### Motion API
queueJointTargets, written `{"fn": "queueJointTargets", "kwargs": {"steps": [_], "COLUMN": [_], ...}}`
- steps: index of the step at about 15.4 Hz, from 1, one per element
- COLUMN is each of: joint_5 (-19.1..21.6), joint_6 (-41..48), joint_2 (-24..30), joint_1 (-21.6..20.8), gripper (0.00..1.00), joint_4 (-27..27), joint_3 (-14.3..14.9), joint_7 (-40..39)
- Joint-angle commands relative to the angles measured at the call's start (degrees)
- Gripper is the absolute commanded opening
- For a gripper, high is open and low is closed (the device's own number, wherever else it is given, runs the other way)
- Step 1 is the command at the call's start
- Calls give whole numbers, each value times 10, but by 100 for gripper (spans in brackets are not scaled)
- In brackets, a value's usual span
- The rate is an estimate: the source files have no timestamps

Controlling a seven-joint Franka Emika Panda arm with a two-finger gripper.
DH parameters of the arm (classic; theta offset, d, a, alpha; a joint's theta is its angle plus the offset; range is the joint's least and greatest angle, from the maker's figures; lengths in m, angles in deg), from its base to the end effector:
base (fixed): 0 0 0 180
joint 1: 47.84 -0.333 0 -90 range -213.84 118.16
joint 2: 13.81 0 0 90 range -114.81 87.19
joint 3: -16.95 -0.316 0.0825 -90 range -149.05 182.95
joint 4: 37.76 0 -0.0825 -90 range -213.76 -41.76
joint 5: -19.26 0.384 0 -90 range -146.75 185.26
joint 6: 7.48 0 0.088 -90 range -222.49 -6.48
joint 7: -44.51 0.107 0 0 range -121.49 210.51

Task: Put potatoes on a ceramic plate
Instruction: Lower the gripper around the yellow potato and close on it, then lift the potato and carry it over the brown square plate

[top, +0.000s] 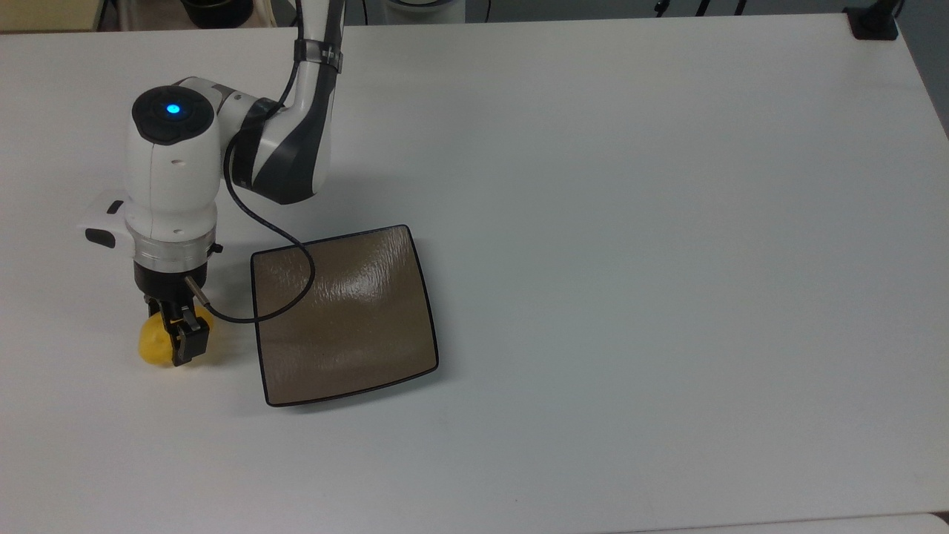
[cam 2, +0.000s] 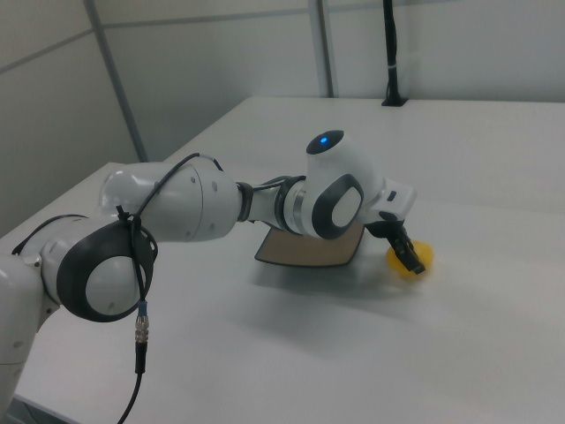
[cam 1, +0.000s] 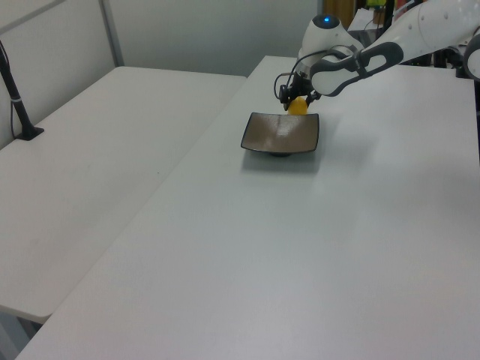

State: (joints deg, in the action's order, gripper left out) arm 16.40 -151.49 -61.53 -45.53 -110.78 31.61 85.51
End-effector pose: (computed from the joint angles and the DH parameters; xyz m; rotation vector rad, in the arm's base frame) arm 0.7662 -0.1712 0.3089 2.6845 -1.2237 0.6923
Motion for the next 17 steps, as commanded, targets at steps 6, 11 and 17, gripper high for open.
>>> {"fn": "queueJointTargets", "kwargs": {"steps": [6, 11, 17], "joint_5": [-2, -7, -34], "joint_6": [6, 100, 154], "joint_2": [48, 112, 141], "joint_1": [6, -13, -59], "gripper": [45, 45, 46], "joint_4": [25, -8, -67], "joint_3": [-13, -36, -64], "joint_7": [13, 11, 4]}}
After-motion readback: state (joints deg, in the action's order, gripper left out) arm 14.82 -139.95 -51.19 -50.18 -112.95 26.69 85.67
